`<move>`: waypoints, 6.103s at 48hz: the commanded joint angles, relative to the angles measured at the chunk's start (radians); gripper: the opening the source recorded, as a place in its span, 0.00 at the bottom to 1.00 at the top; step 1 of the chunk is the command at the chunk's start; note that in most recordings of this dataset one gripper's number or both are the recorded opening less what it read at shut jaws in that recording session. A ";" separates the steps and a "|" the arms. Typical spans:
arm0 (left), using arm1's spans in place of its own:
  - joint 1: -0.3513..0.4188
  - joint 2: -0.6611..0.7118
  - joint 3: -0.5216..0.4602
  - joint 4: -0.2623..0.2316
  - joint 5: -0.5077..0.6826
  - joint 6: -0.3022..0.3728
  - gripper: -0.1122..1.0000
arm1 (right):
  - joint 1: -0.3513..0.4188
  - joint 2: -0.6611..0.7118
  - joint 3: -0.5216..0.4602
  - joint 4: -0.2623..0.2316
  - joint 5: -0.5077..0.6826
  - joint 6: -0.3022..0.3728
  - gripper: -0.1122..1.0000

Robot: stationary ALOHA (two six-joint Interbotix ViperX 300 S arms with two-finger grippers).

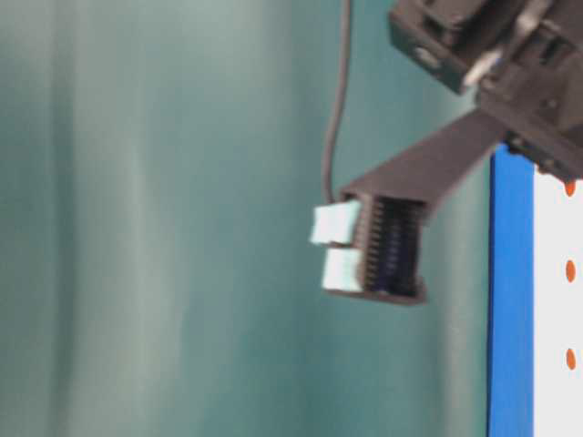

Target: Touch the tip of the soldering iron to the mark.

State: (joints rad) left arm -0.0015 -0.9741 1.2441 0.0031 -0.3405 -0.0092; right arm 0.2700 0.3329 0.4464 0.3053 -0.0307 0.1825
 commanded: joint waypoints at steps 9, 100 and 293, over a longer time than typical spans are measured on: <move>0.002 0.006 -0.009 0.000 -0.006 0.000 0.10 | -0.002 -0.012 -0.023 0.005 -0.006 -0.002 0.16; 0.002 0.003 -0.009 0.000 0.003 -0.008 0.10 | -0.318 -0.327 -0.037 -0.296 0.327 -0.021 0.88; 0.002 0.008 -0.009 0.000 -0.003 -0.008 0.10 | -0.357 -1.454 0.821 -0.308 0.163 -0.006 0.87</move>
State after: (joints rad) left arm -0.0015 -0.9741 1.2441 0.0031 -0.3329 -0.0169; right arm -0.0890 -1.1336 1.2793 -0.0031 0.1411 0.1764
